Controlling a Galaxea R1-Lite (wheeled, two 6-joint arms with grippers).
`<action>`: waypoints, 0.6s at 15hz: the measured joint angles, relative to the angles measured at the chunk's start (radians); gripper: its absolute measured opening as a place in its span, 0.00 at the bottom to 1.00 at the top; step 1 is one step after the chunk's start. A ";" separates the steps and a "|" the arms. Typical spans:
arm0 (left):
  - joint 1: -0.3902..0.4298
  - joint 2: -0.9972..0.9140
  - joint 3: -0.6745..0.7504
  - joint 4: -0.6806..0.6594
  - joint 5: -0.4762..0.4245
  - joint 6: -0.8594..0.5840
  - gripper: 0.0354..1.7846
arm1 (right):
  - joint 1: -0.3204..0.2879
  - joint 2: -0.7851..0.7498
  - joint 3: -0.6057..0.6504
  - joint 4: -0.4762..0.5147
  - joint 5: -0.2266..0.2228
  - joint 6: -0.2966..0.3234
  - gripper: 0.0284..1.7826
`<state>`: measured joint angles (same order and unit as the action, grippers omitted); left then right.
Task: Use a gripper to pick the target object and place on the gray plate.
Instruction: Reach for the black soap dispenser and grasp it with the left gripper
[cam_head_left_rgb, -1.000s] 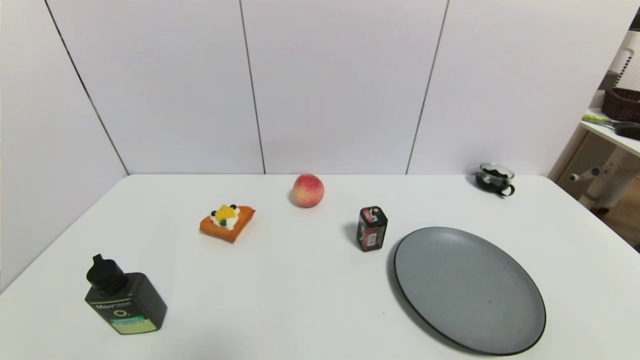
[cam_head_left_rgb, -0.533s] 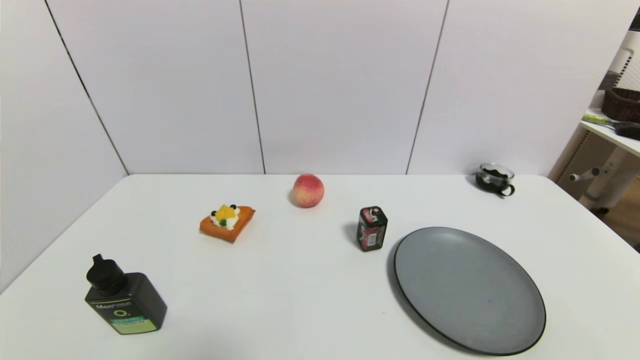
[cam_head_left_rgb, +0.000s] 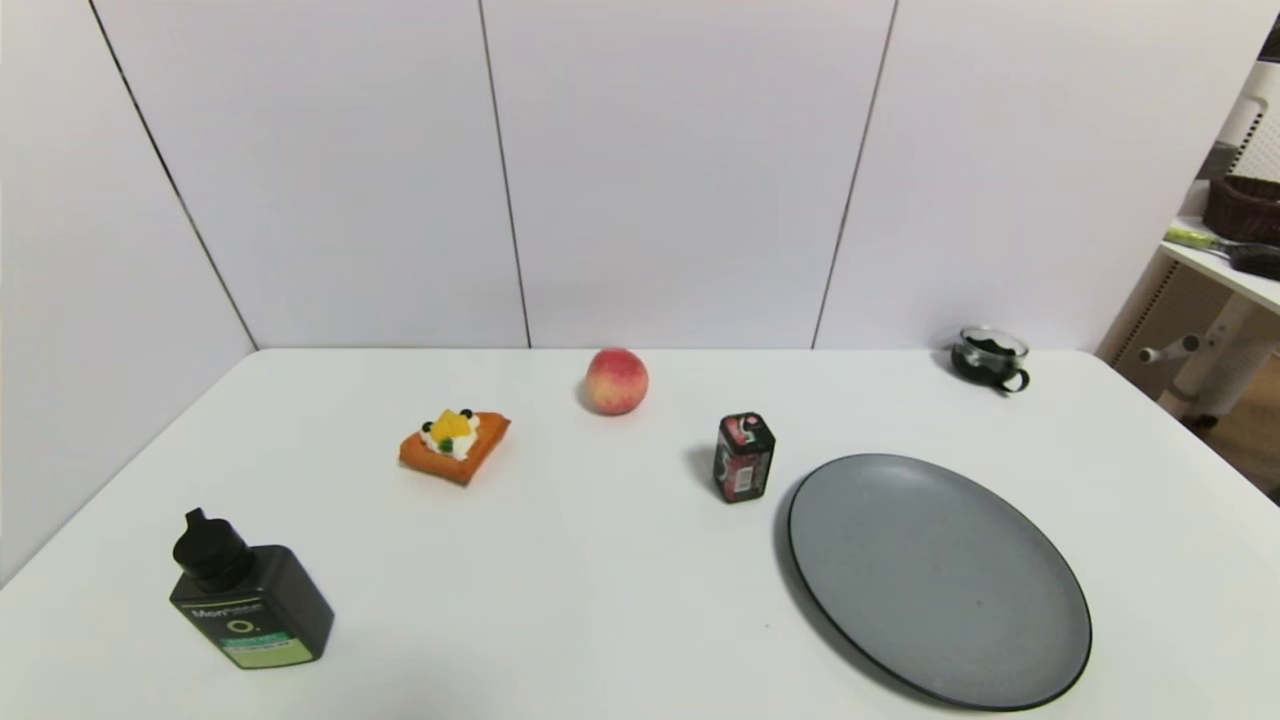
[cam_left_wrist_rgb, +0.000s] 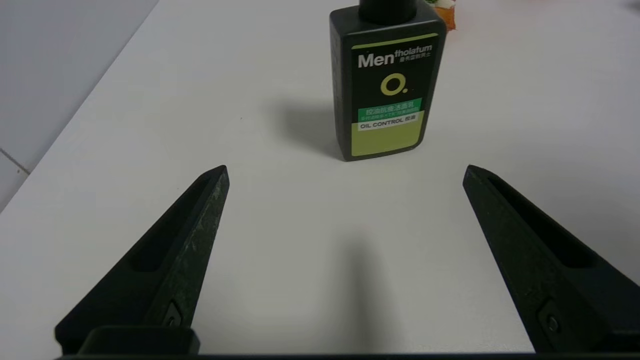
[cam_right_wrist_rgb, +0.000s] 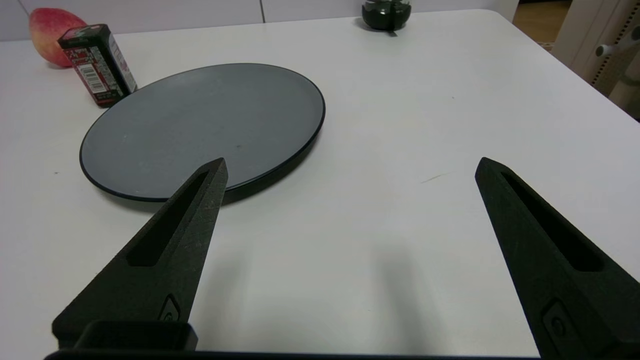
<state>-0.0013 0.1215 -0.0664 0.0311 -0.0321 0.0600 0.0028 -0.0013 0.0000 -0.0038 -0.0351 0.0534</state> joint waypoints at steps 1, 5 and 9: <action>-0.007 0.043 -0.027 0.000 -0.010 0.007 0.94 | 0.000 0.000 0.000 0.000 0.000 0.000 0.96; -0.042 0.229 -0.088 -0.044 -0.022 0.055 0.94 | 0.000 0.000 0.000 0.000 0.000 0.000 0.96; -0.098 0.450 -0.089 -0.171 -0.021 0.066 0.94 | 0.000 0.000 0.000 0.001 -0.001 -0.001 0.96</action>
<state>-0.0989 0.5711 -0.1549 -0.1400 -0.0534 0.1255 0.0028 -0.0013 0.0000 -0.0023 -0.0360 0.0519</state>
